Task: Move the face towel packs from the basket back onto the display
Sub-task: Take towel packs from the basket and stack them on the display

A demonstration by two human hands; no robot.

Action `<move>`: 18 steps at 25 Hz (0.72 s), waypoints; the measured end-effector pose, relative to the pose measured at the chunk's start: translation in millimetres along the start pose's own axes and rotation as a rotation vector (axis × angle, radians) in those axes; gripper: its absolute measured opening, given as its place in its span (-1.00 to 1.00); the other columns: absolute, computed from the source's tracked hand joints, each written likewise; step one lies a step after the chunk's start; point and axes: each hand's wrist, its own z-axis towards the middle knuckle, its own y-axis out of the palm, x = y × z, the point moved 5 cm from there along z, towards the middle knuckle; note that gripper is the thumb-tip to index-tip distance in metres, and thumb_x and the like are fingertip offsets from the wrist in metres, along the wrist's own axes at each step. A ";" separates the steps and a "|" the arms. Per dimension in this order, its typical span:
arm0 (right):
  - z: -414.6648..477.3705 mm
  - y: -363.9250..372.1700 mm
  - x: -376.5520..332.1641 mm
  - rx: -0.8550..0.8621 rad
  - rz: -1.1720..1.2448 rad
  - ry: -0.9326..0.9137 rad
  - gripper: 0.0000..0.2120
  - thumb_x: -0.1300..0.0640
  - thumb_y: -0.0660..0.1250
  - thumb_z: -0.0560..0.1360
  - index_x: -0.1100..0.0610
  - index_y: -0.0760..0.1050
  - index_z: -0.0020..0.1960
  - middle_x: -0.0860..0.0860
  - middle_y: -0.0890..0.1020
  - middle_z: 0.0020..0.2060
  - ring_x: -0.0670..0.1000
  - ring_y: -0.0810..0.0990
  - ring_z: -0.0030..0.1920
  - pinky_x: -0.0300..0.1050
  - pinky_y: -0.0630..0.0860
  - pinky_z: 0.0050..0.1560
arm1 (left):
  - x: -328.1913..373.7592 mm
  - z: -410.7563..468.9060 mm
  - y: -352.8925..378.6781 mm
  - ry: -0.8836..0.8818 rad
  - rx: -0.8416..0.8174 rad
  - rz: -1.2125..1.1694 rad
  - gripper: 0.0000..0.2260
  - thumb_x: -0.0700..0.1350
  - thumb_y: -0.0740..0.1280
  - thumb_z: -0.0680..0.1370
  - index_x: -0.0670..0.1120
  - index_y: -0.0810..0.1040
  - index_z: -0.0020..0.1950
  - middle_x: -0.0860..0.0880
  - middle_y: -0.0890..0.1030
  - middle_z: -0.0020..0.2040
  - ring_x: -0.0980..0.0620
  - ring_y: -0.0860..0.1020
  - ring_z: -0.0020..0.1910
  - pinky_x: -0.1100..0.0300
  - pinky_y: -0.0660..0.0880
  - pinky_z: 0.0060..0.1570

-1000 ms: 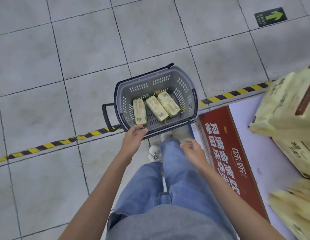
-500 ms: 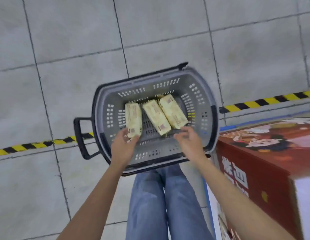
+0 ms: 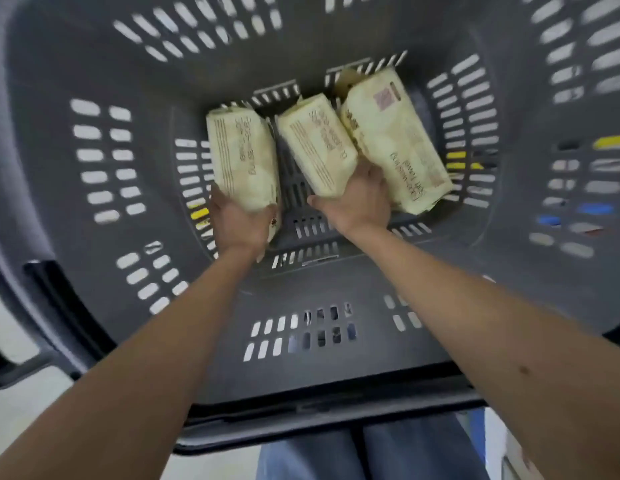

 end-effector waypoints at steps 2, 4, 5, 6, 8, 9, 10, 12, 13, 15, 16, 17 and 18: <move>6.6 13.1 2.2 0.109 -0.108 -0.031 0.04 -0.19 0.50 0.23 0.20 0.05 0.48 0.19 0.30 0.36 0.19 0.32 0.35 0.09 0.29 0.33 | -6.3 9.2 13.5 -0.005 0.028 0.036 -0.06 0.04 0.47 0.38 -0.19 -0.06 0.53 -0.18 0.16 0.50 -0.12 0.15 0.48 0.07 0.19 0.37; 12.5 25.8 4.4 0.167 -0.172 -0.055 0.07 -0.14 0.53 0.22 0.22 0.00 0.49 0.20 0.29 0.35 0.18 0.33 0.33 0.08 0.30 0.33 | -6.4 17.1 19.4 -0.005 0.068 0.073 -0.01 0.07 0.50 0.34 -0.16 -0.08 0.53 -0.17 0.21 0.48 -0.11 0.22 0.45 0.03 0.26 0.32; 14.5 29.7 4.8 0.199 -0.190 -0.071 0.06 -0.10 0.53 0.22 0.23 0.01 0.48 0.20 0.30 0.33 0.18 0.35 0.31 0.07 0.32 0.31 | -7.9 23.1 21.4 -0.008 0.091 0.078 -0.01 0.08 0.52 0.31 -0.15 -0.03 0.51 -0.17 0.26 0.45 -0.12 0.29 0.41 0.01 0.32 0.26; 15.9 30.6 5.2 0.227 -0.204 -0.086 0.04 -0.08 0.52 0.22 0.23 0.03 0.48 0.20 0.32 0.31 0.17 0.37 0.29 0.06 0.34 0.27 | -7.2 27.0 21.9 -0.012 0.105 0.079 -0.04 0.08 0.53 0.29 -0.15 0.03 0.48 -0.17 0.32 0.41 -0.13 0.36 0.36 0.01 0.36 0.21; 18.5 24.9 4.9 0.232 -0.212 -0.102 -0.03 -0.04 0.50 0.24 0.22 0.06 0.46 0.18 0.34 0.28 0.17 0.38 0.25 0.07 0.37 0.20 | -6.0 31.9 20.7 -0.032 0.113 0.081 -0.14 0.08 0.53 0.28 -0.16 0.14 0.39 -0.14 0.40 0.35 -0.14 0.44 0.28 0.04 0.41 0.13; 18.9 19.8 4.4 0.210 -0.196 -0.098 -0.06 -0.02 0.49 0.25 0.22 0.08 0.45 0.17 0.34 0.28 0.17 0.39 0.24 0.06 0.39 0.17 | -5.0 31.7 18.0 -0.048 0.108 0.091 -0.17 0.09 0.53 0.28 -0.16 0.16 0.37 -0.13 0.42 0.34 -0.15 0.46 0.26 0.04 0.42 0.13; 17.2 12.9 3.4 0.187 -0.174 -0.088 -0.09 -0.01 0.49 0.25 0.21 0.10 0.43 0.16 0.35 0.26 0.17 0.40 0.23 0.05 0.41 0.13 | -3.4 28.4 13.2 -0.072 0.087 0.105 -0.17 0.10 0.52 0.28 -0.16 0.17 0.37 -0.13 0.44 0.33 -0.17 0.46 0.26 0.03 0.42 0.13; 10.1 -5.4 0.4 0.152 -0.144 -0.069 -0.14 -0.01 0.51 0.23 0.20 0.16 0.38 0.16 0.38 0.23 0.17 0.45 0.17 0.03 0.44 0.06 | 0.9 17.6 1.7 -0.108 0.027 0.109 -0.16 0.12 0.51 0.29 -0.17 0.17 0.38 -0.14 0.45 0.33 -0.19 0.44 0.28 0.01 0.41 0.17; 1.9 -16.4 -2.0 0.132 -0.132 -0.058 -0.14 -0.01 0.51 0.22 0.19 0.17 0.37 0.15 0.39 0.22 0.17 0.47 0.16 0.02 0.45 0.05 | 3.9 9.5 -6.8 -0.121 -0.004 0.101 -0.16 0.12 0.51 0.29 -0.17 0.17 0.39 -0.14 0.44 0.34 -0.20 0.43 0.30 0.00 0.40 0.20; -24.5 -42.2 -4.8 0.084 -0.113 -0.025 -0.12 -0.03 0.52 0.22 0.18 0.15 0.38 0.15 0.38 0.24 0.17 0.46 0.18 0.01 0.46 0.07 | 12.8 -17.2 -31.8 -0.131 -0.057 0.098 -0.13 0.14 0.52 0.29 -0.17 0.16 0.41 -0.16 0.42 0.36 -0.21 0.41 0.31 -0.01 0.38 0.23; -40.8 -56.1 -6.1 0.065 -0.105 -0.007 -0.12 -0.03 0.52 0.23 0.17 0.15 0.38 0.14 0.37 0.25 0.16 0.46 0.19 0.01 0.46 0.06 | 17.2 -33.0 -45.4 -0.129 -0.082 0.094 -0.11 0.14 0.52 0.29 -0.17 0.15 0.43 -0.17 0.41 0.36 -0.22 0.40 0.32 -0.02 0.38 0.23; -58.4 -71.5 -7.8 0.055 -0.091 0.017 -0.12 -0.04 0.52 0.24 0.17 0.14 0.39 0.14 0.36 0.26 0.17 0.46 0.20 0.00 0.46 0.05 | 22.2 -50.2 -60.6 -0.123 -0.102 0.086 -0.10 0.14 0.52 0.29 -0.17 0.12 0.44 -0.17 0.40 0.37 -0.22 0.39 0.32 -0.02 0.38 0.23; -78.6 -89.0 -10.2 0.050 -0.074 0.043 -0.11 -0.05 0.52 0.24 0.18 0.13 0.40 0.15 0.35 0.28 0.17 0.45 0.21 0.00 0.46 0.05 | 28.5 -69.2 -78.1 -0.114 -0.118 0.076 -0.08 0.14 0.51 0.30 -0.17 0.10 0.45 -0.18 0.39 0.38 -0.22 0.39 0.32 -0.03 0.38 0.23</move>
